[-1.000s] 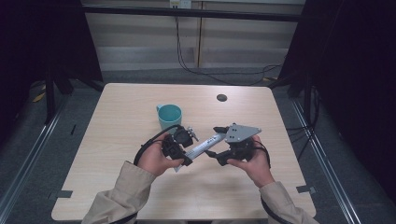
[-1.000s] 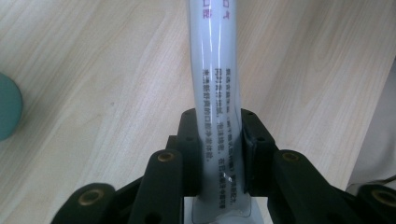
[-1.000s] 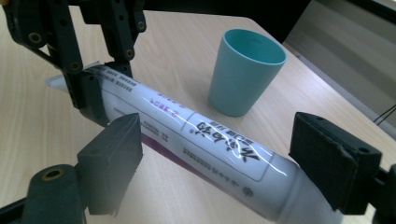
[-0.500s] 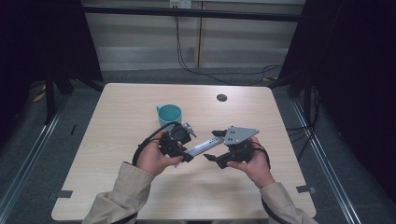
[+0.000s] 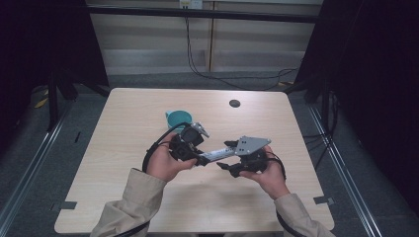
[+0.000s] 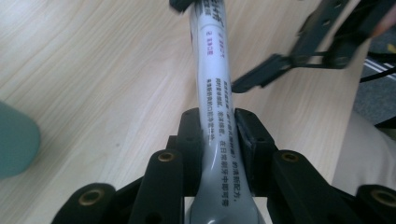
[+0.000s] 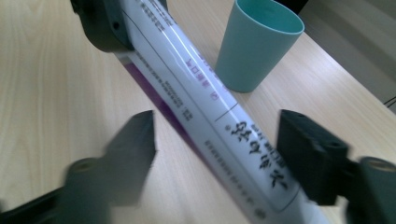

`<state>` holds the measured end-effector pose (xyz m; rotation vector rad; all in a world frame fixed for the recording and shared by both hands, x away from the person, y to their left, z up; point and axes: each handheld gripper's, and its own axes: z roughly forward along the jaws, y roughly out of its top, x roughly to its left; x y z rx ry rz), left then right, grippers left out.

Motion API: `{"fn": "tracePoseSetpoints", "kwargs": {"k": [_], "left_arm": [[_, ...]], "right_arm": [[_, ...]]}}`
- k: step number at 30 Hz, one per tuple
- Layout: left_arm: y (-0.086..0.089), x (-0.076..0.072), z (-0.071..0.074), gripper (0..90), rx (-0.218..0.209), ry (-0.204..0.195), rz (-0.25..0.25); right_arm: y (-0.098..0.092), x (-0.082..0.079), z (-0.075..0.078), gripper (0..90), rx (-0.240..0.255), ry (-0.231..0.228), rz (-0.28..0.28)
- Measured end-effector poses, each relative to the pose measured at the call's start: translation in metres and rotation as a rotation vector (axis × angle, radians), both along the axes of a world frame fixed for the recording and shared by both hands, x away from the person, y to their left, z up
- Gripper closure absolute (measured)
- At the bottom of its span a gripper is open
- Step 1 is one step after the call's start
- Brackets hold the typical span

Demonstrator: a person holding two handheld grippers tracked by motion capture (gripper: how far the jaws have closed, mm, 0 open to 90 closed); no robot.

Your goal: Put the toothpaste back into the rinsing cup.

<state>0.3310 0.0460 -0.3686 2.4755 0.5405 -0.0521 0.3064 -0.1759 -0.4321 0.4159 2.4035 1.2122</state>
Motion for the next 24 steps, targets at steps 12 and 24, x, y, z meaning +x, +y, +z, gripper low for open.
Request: {"fn": "tracePoseSetpoints", "kwargs": {"k": [12,24], "left_arm": [[0.009,0.004,0.011,61.7,-0.226,-0.051,0.072],[0.027,0.004,0.018,27.9,-0.353,-0.131,0.174]], "right_arm": [[0.007,-0.003,-0.003,66.9,-0.116,0.089,0.023],[-0.009,0.0,-0.006,69.9,-0.022,0.192,-0.048]]}}
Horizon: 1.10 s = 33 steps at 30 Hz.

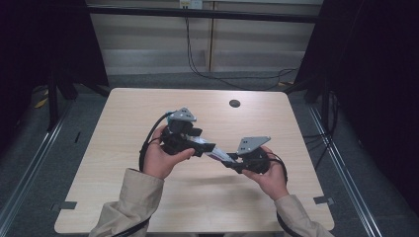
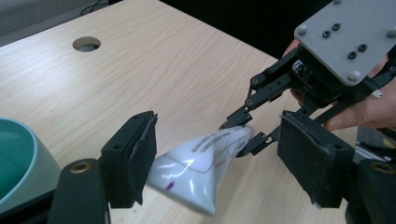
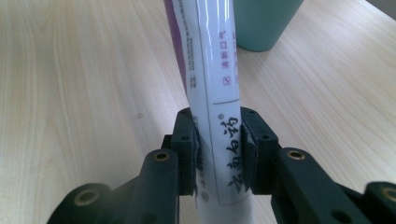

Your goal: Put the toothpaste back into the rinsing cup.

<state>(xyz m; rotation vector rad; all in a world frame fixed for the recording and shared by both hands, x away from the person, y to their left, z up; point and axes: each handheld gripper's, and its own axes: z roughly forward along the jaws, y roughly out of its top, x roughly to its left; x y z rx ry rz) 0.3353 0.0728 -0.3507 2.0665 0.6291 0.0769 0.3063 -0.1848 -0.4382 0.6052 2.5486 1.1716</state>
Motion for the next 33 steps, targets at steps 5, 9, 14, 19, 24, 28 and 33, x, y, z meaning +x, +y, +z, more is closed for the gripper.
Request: {"fn": "tracePoseSetpoints", "kwargs": {"k": [5,9,14,19,24,28,33], "left_arm": [[0.011,0.0,0.002,24.4,-0.033,-0.007,0.047],[0.018,0.0,-0.001,23.4,-0.074,0.0,0.057],[0.012,-0.003,-0.013,23.5,-0.087,0.001,0.056],[0.004,-0.003,-0.02,28.1,-0.132,0.003,0.059],[-0.003,-0.004,-0.023,30.4,-0.167,-0.017,0.083],[-0.008,-0.003,-0.03,33.6,-0.185,-0.002,0.09],[-0.013,-0.004,-0.034,44.9,-0.22,-0.011,0.114]], "right_arm": [[-0.008,0.001,-0.001,70.5,0.023,0.017,-0.021],[-0.017,0.002,0.001,70.8,0.094,0.033,-0.057],[-0.022,0.004,0.004,70.9,0.174,0.046,-0.098],[-0.018,0.004,0.004,70.8,0.229,0.074,-0.103],[-0.015,0.005,0.001,70.9,0.279,0.094,-0.102],[-0.011,0.004,0.0,70.8,0.318,0.102,-0.095],[-0.006,0.003,0.0,70.8,0.353,0.11,-0.082]]}}
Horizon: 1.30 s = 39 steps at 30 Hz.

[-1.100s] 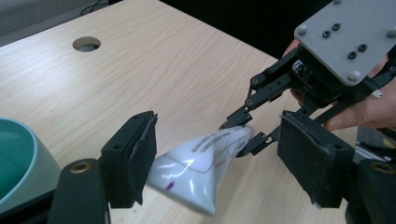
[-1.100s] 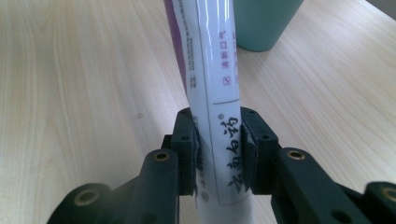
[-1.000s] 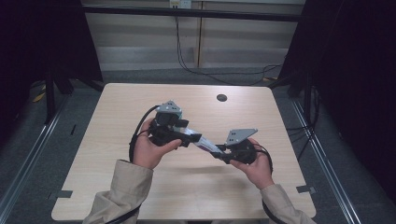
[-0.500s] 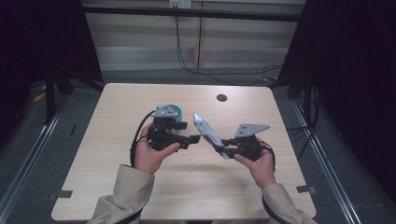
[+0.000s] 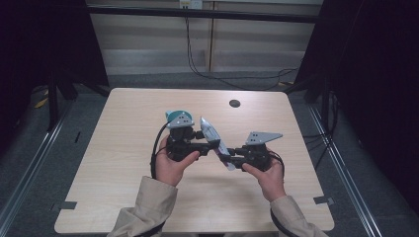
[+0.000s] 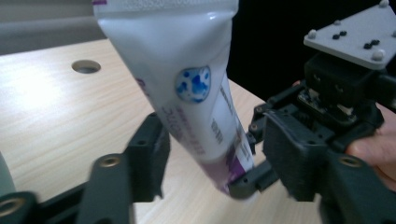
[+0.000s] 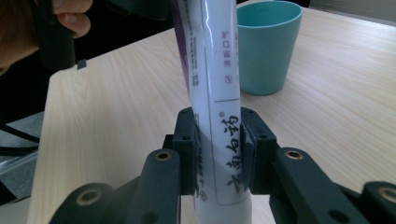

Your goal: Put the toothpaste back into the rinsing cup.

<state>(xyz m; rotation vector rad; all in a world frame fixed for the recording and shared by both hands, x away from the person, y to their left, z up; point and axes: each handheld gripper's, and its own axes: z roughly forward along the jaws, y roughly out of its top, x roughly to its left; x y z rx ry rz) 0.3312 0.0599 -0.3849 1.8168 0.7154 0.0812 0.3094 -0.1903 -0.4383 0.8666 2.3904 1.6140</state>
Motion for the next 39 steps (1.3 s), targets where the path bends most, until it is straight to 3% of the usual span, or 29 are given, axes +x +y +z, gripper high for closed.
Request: {"fn": "tracePoseSetpoints", "kwargs": {"k": [5,10,20,24,30,39], "left_arm": [[0.002,0.0,0.001,50.7,-0.04,0.002,0.015],[0.004,0.0,0.004,55.4,-0.049,0.001,0.026],[0.003,0.0,0.003,62.5,-0.076,-0.005,0.042],[0.002,-0.001,0.005,67.5,-0.088,-0.01,0.018],[-0.003,-0.003,0.011,72.9,-0.053,-0.027,-0.009],[-0.008,-0.006,0.015,74.7,-0.062,-0.052,0.005]], "right_arm": [[0.006,-0.001,0.0,70.8,0.038,0.004,0.009],[0.01,-0.001,0.001,70.6,0.065,0.011,0.015],[0.023,-0.002,-0.002,70.4,0.067,0.031,0.034],[0.028,-0.002,-0.004,70.0,0.088,0.048,0.042],[0.032,-0.003,-0.007,68.9,0.118,0.06,0.039],[0.033,-0.005,-0.008,67.5,0.174,0.06,0.027]]}}
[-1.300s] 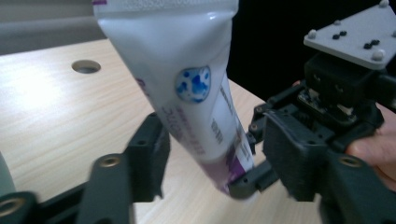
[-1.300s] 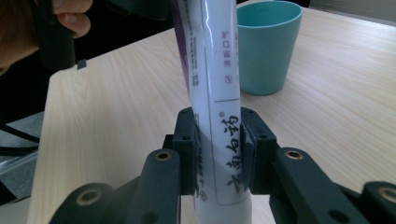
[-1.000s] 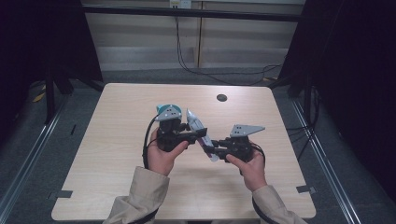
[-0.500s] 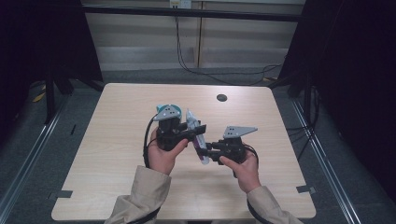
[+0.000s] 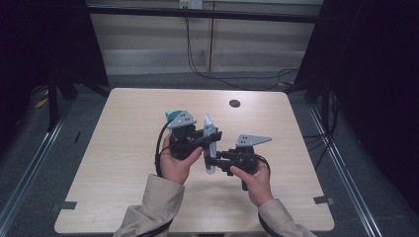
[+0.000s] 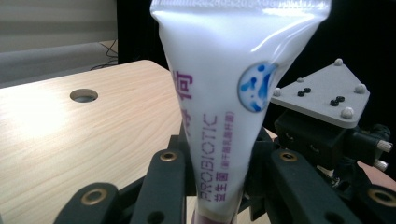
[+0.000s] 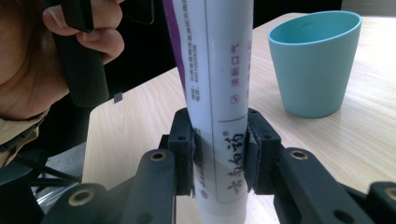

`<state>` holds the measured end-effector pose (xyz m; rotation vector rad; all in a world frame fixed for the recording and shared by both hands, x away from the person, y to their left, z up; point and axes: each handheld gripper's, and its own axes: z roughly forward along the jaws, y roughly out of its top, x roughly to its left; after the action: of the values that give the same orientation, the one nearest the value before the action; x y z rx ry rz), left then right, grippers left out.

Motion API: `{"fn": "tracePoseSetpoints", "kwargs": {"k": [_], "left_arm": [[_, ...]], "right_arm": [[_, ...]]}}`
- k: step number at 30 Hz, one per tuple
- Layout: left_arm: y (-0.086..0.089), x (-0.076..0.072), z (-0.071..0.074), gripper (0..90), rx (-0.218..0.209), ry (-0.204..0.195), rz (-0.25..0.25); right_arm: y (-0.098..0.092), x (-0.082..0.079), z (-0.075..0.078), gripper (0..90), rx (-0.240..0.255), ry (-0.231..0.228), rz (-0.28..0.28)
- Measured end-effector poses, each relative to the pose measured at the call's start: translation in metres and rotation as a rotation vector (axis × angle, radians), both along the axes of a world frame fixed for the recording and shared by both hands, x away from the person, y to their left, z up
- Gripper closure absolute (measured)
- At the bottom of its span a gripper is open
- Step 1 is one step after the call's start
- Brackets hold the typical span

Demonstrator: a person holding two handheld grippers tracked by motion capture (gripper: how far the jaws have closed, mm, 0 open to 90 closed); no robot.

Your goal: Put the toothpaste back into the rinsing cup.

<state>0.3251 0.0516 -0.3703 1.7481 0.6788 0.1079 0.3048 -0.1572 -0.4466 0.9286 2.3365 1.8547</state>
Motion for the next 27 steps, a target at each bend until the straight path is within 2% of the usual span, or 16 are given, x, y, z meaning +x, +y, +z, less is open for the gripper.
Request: {"fn": "tracePoseSetpoints", "kwargs": {"k": [3,5,7,9,11,14,18,22,27], "left_arm": [[0.0,0.0,0.002,75.5,0.01,-0.007,-0.015],[0.001,-0.001,0.004,75.7,0.032,-0.019,-0.025],[0.004,0.0,0.006,75.8,0.038,-0.027,-0.013],[0.008,0.002,0.009,75.9,0.04,-0.03,-0.002],[0.013,0.003,0.012,75.9,0.049,-0.039,0.008],[0.017,0.006,0.014,75.9,0.054,-0.045,0.024],[0.025,0.011,0.02,75.9,0.064,-0.055,0.043],[0.028,0.014,0.024,75.9,0.068,-0.062,0.051],[0.033,0.02,0.03,75.9,0.069,-0.068,0.067]], "right_arm": [[-0.003,-0.001,0.0,64.9,-0.004,-0.02,-0.007],[-0.006,-0.003,0.0,53.1,-0.016,-0.051,-0.015],[-0.012,-0.005,0.0,39.9,-0.052,-0.08,-0.028],[-0.019,-0.005,-0.002,28.6,-0.098,-0.089,-0.036],[-0.028,-0.006,-0.006,23.5,-0.151,-0.085,-0.046],[-0.039,-0.01,-0.015,16.2,-0.267,-0.098,-0.068],[-0.054,-0.017,-0.03,13.8,-0.395,-0.115,-0.093],[-0.065,-0.021,-0.04,13.7,-0.425,-0.076,-0.108],[-0.072,-0.027,-0.047,13.8,-0.498,-0.07,-0.123]]}}
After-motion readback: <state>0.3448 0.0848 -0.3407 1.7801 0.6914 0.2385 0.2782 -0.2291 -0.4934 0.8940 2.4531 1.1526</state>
